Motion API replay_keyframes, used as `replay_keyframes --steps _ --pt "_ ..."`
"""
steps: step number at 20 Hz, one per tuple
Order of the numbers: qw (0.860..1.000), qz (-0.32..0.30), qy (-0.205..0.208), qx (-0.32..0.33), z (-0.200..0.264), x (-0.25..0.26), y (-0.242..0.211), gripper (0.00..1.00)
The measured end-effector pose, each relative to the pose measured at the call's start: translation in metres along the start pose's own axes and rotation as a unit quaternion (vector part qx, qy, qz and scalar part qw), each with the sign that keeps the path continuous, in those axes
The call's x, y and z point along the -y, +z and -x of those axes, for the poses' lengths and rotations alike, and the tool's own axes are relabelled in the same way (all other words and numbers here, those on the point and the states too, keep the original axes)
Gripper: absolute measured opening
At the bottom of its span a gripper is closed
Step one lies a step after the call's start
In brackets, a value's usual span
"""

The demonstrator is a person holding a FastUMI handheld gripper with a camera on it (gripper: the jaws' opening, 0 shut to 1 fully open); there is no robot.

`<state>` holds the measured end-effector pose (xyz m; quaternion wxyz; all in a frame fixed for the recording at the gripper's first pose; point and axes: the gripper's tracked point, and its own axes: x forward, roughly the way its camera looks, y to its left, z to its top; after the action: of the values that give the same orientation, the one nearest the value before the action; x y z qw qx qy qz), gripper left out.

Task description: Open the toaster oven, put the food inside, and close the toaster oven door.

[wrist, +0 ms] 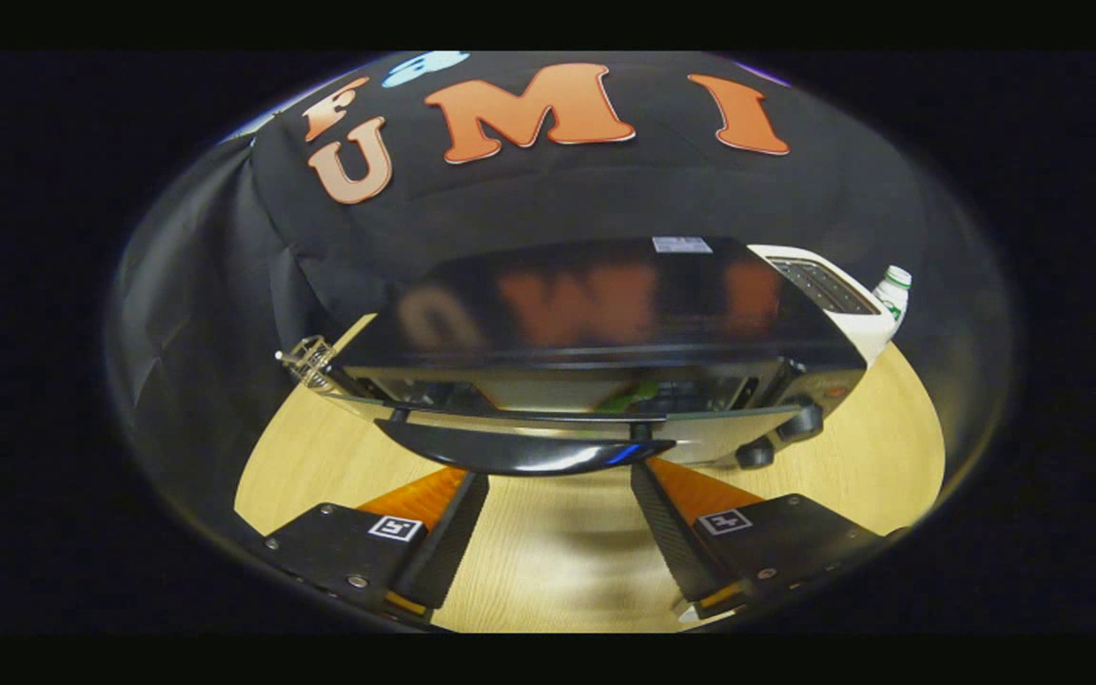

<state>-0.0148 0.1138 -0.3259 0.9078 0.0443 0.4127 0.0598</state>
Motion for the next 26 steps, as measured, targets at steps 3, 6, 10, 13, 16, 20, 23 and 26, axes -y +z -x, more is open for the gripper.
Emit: replay_keyframes --steps 3,6,10,13,16,20,23,26 --pt "1.0 0.019 -0.003 -0.006 0.004 -0.002 -0.002 0.89" --pt "1.0 0.021 0.01 0.016 0.024 -0.009 0.011 0.89" --pt "0.997 0.014 0.019 0.072 0.066 -0.007 0.05 0.89" --pt "0.99 0.004 0.02 0.14 0.112 0.004 0.091 0.89" --pt "0.978 -0.001 0.014 0.21 0.157 0.018 0.134 0.9" --pt "0.956 0.028 -0.02 0.291 0.214 0.043 0.187 0.95" --pt "0.931 0.058 -0.04 0.359 0.259 0.049 0.227 0.96" --pt "0.908 0.076 -0.057 0.408 0.299 0.053 0.253 0.96"
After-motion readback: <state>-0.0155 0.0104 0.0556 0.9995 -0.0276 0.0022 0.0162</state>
